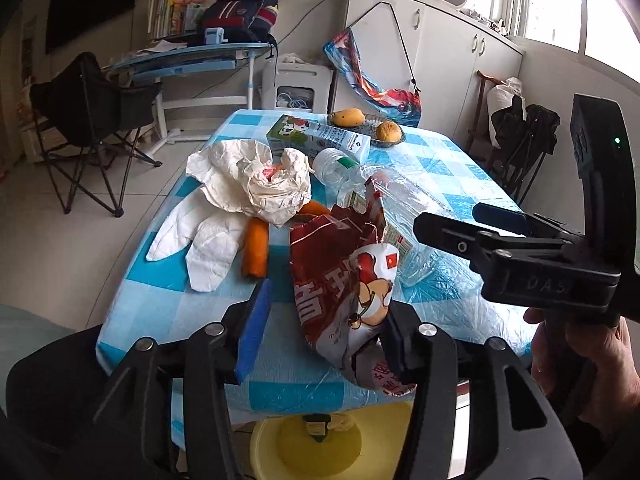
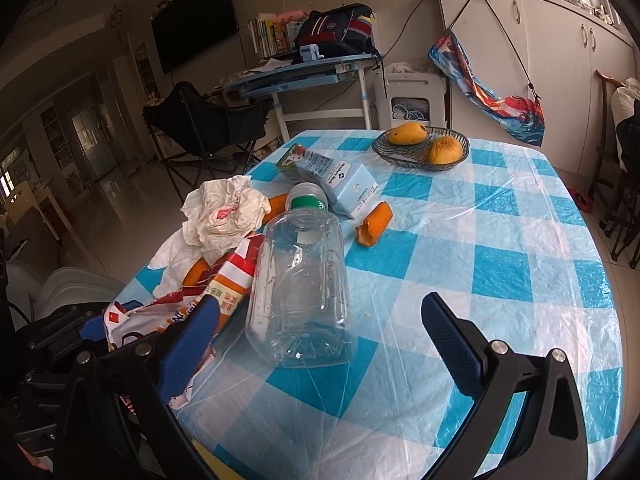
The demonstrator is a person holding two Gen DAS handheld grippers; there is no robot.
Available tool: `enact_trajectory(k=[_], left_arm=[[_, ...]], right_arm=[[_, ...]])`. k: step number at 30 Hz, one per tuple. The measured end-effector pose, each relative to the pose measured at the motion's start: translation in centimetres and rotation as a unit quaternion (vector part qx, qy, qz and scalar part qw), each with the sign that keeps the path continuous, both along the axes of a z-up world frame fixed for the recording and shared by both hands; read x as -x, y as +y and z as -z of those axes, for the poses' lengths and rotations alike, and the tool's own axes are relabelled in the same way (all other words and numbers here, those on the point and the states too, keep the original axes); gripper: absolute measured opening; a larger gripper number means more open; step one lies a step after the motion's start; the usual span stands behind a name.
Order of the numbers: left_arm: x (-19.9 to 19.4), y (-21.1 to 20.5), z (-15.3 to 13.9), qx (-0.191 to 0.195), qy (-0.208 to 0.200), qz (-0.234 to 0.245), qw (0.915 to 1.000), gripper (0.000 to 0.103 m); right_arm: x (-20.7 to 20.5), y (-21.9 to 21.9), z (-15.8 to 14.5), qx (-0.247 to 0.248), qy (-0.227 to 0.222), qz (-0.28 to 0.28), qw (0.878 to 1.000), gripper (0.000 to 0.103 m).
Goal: Collect trash
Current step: 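Grasp the red snack bag with the left tool while the right tool grasps the clear plastic bottle, then carry the bag and bottle over the yellow basin and open both tools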
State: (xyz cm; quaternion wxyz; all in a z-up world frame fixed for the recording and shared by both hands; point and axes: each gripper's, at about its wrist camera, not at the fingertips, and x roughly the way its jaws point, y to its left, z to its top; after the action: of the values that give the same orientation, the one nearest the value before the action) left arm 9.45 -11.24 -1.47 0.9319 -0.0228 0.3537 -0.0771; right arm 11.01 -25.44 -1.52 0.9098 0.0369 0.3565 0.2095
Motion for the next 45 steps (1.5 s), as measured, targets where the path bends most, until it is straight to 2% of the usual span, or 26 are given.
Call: enact_trajectory(k=[3,4,5,6,7,9,11,13,15,20,24,28,32,45], left_arm=[[-0.8,-0.3,0.1,-0.005,0.005,-0.004,1.0,0.048],[-1.0,-0.2,0.2,-0.003,0.009,-0.002,1.0,0.045],[-1.2,-0.1,0.4,0.002,0.012,0.001,0.9999,0.037],[-1.3,0.0,0.5,0.006,0.018,0.005,0.9998,0.017],[-1.4,0.1,0.7,0.005,0.021,0.009,0.9997,0.013],[-1.2,0.3,0.7,0.002,0.017,0.009,0.9998,0.012],[-1.0,0.8,0.6,0.011,0.017,0.007,0.9998,0.011],[-0.8,1.3,0.4,0.015,0.013,0.007,0.9998,0.011],[-0.6,1.7,-0.1,0.023,0.009,0.008,0.9997,0.011],[0.6,2.1,-0.9,0.035,-0.001,0.015,0.9993,0.011],[1.4,2.3,-1.1,0.033,-0.005,0.013,0.9994,0.011],[2.1,2.6,-1.4,0.034,-0.008,0.008,0.9993,0.011],[2.8,2.8,-2.1,0.034,-0.015,0.006,0.9993,0.011],[5.7,2.9,-4.0,0.024,-0.035,0.009,0.9991,0.011]], right_arm=[[-0.7,0.8,0.3,0.004,0.012,-0.003,1.0,0.097],[-0.9,1.2,0.4,0.007,0.013,-0.006,1.0,0.097],[-1.0,1.6,0.4,0.011,0.014,-0.01,1.0,0.097],[-1.1,2.0,0.4,0.016,0.014,-0.012,1.0,0.097],[-1.2,2.3,0.4,0.021,0.014,-0.014,1.0,0.096],[-1.4,2.8,0.5,0.027,0.017,-0.019,0.999,0.094],[-1.8,3.1,0.8,0.031,0.027,-0.019,0.999,0.085],[-2.5,3.2,1.4,0.026,0.048,-0.017,0.998,0.068],[-3.0,2.9,2.0,0.011,0.067,-0.015,0.998,0.057],[-2.8,0.4,2.3,-0.088,0.104,0.0,0.991,0.056],[-2.1,-2.7,3.1,-0.21,0.146,0.022,0.967,0.056],[-0.4,-4.5,3.3,-0.29,0.162,0.028,0.943,0.056],[1.5,-5.1,2.4,-0.311,0.16,0.02,0.937,0.056],[7.8,-4.9,0.2,-0.314,0.154,-0.013,0.937,0.056]])
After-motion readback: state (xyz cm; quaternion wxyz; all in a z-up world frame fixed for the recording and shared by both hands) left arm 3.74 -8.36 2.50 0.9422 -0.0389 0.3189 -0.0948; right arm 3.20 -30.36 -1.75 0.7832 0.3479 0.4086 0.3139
